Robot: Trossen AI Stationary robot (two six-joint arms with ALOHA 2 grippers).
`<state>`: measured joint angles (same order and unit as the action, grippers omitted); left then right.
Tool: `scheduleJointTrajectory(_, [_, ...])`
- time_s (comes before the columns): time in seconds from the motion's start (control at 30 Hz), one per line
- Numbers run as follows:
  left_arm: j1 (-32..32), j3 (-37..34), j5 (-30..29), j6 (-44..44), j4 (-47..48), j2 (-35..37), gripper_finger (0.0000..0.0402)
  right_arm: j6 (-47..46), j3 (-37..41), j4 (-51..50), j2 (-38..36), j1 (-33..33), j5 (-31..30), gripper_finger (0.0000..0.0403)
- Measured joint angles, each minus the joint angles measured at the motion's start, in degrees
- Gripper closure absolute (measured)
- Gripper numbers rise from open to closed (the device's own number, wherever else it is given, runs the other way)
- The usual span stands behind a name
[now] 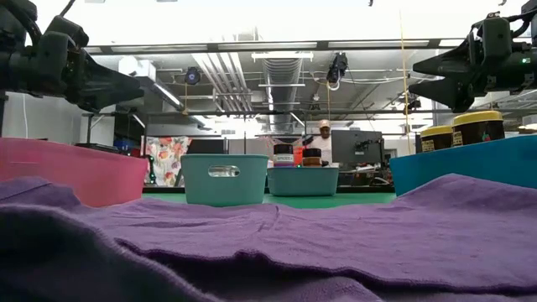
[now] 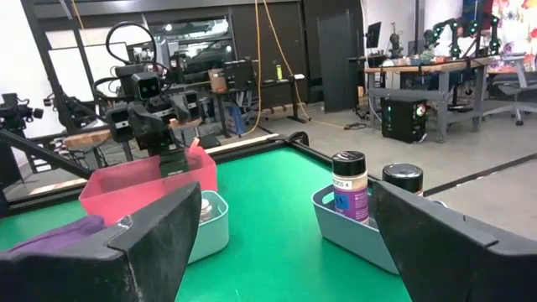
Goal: Sort spices by type
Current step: Return to Home Position
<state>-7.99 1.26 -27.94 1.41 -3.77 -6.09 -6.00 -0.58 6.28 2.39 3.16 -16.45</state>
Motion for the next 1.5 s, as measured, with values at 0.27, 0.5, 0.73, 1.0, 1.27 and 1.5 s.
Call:
scheduleJointTrajectory(0.27, [0.00,0.00,-0.01,0.00,0.00,0.00,0.0171,0.01,0.00,0.00,0.00,0.00,0.00,0.0079])
scheduleJointTrajectory(0.5, [-0.01,0.00,0.00,0.00,0.00,0.00,0.0171,0.01,0.00,0.00,0.00,0.00,0.00,0.0092])
scheduleJointTrajectory(0.73, [0.00,0.00,-0.02,-0.02,0.00,0.00,0.0171,0.02,0.00,0.00,0.01,0.00,0.00,0.0100])
scheduleJointTrajectory(1.0, [-0.01,0.00,-0.01,0.00,0.00,0.00,0.0171,0.01,0.00,0.00,0.01,0.00,-0.01,0.0091])
scheduleJointTrajectory(1.27, [0.00,0.00,0.00,0.00,0.00,0.00,0.0171,0.01,0.00,0.00,0.01,-0.01,-0.01,0.0071])
scheduleJointTrajectory(1.5, [0.00,0.00,-0.02,0.00,0.00,0.00,0.0171,0.02,0.00,-0.01,0.02,0.00,-0.02,0.0062])
